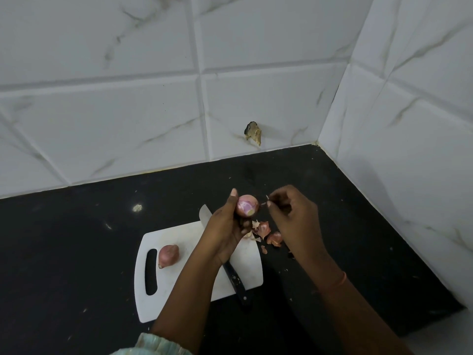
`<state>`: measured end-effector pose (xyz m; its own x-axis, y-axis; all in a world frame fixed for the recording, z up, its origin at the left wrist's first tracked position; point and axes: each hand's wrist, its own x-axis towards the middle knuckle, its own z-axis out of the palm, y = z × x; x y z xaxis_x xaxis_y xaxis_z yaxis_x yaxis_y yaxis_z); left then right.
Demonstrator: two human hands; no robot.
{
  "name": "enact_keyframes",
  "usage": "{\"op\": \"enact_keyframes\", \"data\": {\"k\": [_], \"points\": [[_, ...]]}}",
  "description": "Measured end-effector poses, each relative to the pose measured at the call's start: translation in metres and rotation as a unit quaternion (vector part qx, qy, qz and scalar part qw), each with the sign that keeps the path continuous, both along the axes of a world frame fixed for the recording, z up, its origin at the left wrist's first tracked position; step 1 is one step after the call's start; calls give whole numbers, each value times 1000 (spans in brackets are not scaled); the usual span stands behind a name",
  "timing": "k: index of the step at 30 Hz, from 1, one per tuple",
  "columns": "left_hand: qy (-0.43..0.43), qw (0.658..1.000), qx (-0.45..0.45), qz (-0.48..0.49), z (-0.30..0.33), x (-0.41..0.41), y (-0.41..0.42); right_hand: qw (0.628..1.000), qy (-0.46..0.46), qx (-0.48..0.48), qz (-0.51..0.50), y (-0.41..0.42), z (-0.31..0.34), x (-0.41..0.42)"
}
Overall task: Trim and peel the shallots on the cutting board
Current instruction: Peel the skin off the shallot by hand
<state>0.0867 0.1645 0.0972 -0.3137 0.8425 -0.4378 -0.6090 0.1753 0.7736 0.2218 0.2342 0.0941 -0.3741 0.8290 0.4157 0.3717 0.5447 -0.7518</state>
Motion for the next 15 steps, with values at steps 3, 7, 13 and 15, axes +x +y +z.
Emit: {"op": "enact_keyframes", "data": {"k": [3,7,13,15], "points": [[11,1000,3,4,1,1,0,998,26,-5,50,-6,3,-3],[41,999,2,13,1,-1,0,991,25,-46,122,-7,5,-3],[64,998,-5,7,6,-4,-2,994,37,13,99,-4,0,-2],[66,998,-11,10,9,-4,-2,994,39,25,100,-5,0,-3]]}}
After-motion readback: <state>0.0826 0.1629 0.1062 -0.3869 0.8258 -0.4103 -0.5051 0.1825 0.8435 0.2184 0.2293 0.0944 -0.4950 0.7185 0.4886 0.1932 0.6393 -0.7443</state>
